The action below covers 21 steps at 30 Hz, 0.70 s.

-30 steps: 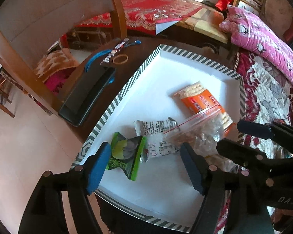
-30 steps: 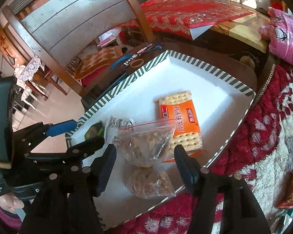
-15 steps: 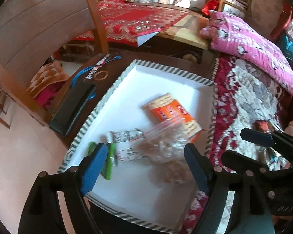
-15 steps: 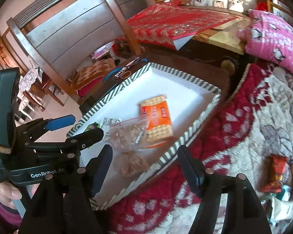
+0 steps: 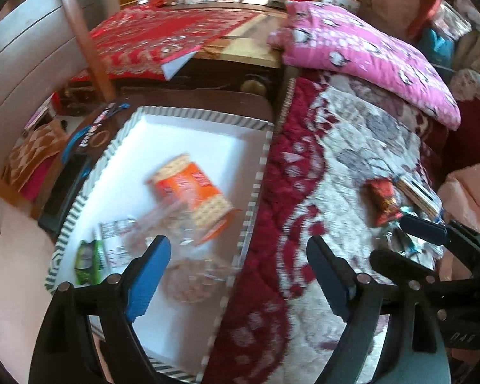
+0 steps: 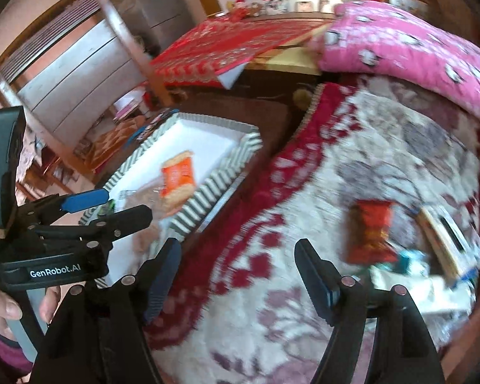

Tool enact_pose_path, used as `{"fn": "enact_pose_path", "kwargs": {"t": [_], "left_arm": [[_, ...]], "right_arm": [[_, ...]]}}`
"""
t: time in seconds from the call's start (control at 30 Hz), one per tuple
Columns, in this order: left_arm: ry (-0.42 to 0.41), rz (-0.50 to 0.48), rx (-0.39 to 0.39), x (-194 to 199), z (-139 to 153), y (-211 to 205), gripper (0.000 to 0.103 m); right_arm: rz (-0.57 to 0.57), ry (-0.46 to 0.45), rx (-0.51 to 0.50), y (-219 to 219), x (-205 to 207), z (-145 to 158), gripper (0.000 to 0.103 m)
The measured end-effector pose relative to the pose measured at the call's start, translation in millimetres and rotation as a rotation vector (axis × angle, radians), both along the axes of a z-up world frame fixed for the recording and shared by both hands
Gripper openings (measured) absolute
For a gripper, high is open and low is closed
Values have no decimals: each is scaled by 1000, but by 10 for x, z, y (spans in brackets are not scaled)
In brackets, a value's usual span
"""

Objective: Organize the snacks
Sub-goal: 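Move both grippers back toward the remaining snacks on the bedspread, then grasp the red candy with the left gripper while the right grasps the white biscuit box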

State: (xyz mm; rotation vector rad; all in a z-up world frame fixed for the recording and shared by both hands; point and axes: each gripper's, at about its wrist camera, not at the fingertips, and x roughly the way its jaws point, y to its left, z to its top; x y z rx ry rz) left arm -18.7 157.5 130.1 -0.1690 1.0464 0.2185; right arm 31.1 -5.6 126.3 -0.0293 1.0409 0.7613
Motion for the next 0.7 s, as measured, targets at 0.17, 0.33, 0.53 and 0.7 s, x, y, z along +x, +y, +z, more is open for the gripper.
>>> {"fn": "enact_pose_path", "kwargs": {"t": [0.17, 0.33, 0.53, 0.7], "left_arm": [[15, -57, -2, 127, -50, -315, 86], [33, -91, -18, 269, -114, -556, 86], [58, -129, -34, 491, -211, -847, 86], [80, -148, -56, 711, -318, -1027, 86]], "right_arm": [[-76, 10, -16, -478, 10, -53, 80], [-146, 24, -36, -922, 9, -115, 81], [-204, 45, -41, -1263, 34, -191, 82], [-227, 59, -39, -1432, 56, -252, 82]]}}
